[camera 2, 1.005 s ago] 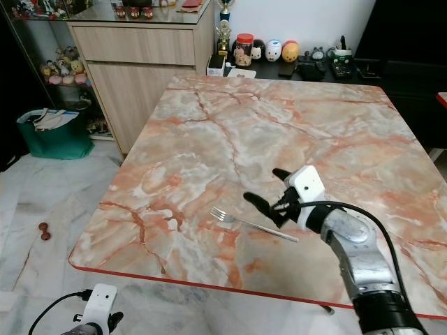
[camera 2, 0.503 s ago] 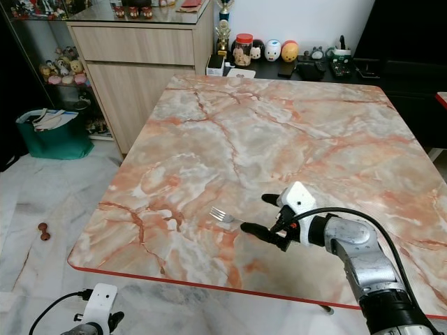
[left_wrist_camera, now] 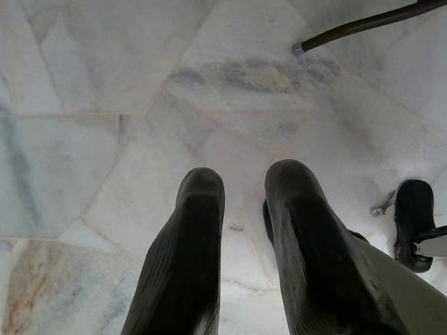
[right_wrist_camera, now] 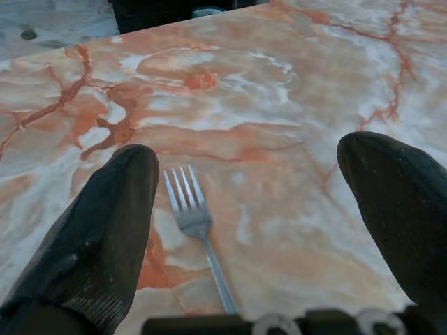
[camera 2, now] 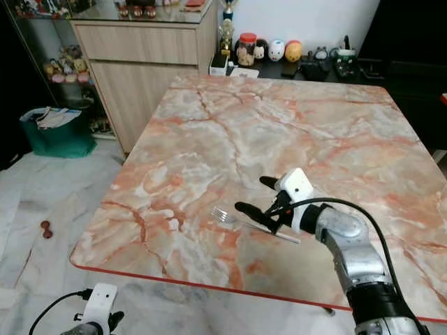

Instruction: Setting the table

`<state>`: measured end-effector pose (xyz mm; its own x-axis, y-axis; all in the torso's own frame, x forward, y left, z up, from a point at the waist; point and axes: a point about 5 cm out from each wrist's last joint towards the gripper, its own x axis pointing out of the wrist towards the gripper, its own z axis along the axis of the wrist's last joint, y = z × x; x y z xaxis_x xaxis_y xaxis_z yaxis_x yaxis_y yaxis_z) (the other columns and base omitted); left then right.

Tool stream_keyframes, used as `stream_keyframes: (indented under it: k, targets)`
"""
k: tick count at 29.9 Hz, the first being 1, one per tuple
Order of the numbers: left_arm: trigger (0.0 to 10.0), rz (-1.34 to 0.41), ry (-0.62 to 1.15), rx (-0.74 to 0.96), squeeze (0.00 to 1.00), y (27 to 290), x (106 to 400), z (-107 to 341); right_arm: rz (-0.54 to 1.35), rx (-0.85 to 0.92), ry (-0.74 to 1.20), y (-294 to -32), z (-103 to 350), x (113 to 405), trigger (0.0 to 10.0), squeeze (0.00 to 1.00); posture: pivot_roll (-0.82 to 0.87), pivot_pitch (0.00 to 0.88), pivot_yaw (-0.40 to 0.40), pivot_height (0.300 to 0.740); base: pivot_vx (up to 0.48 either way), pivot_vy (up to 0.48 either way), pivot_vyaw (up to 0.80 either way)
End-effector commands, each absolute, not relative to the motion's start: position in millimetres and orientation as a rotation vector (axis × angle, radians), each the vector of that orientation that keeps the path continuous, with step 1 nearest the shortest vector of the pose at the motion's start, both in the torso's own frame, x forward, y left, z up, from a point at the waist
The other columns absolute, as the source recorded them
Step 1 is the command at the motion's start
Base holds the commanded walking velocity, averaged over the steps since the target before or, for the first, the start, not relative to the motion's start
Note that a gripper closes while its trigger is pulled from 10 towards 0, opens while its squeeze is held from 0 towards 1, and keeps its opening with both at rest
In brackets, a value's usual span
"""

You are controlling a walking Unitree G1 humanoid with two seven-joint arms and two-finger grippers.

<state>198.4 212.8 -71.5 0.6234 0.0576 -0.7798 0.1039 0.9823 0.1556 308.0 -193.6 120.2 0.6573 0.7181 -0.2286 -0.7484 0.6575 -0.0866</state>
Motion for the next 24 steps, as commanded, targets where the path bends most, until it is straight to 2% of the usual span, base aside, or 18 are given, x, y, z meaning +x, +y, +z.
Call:
stream_keyframes:
  k: [1, 20, 21, 24]
  targets:
    - [10.0, -0.025, 0.913, 0.199, 0.00, 213.6, 197.2, -72.3, 0.832, -0.182, 0.162, -193.7, 123.6, 307.4, 10.0, 0.00, 0.06, 0.000, -0.004, 0.727, 0.000, 0.000, 0.00]
    - [10.0, 0.088, 0.965, 0.238, 0.00, 220.0, 189.8, -76.0, 0.823, -0.171, 0.142, -190.9, 126.0, 309.3, 10.0, 0.00, 0.08, 0.000, -0.016, 0.727, 0.013, 0.000, 0.00]
    - [10.0, 0.114, 0.902, 0.239, 0.00, 239.5, 194.0, -67.8, 0.827, -0.168, 0.141, -189.8, 125.8, 309.2, 10.0, 0.00, 0.09, 0.000, -0.017, 0.727, 0.247, 0.000, 0.00]
    - [10.0, 0.125, 0.868, 0.270, 0.00, 260.2, 191.6, -61.3, 0.827, -0.166, 0.141, -188.6, 125.1, 309.0, 10.0, 0.00, 0.09, 0.000, -0.017, 0.727, 0.263, 0.000, 0.00]
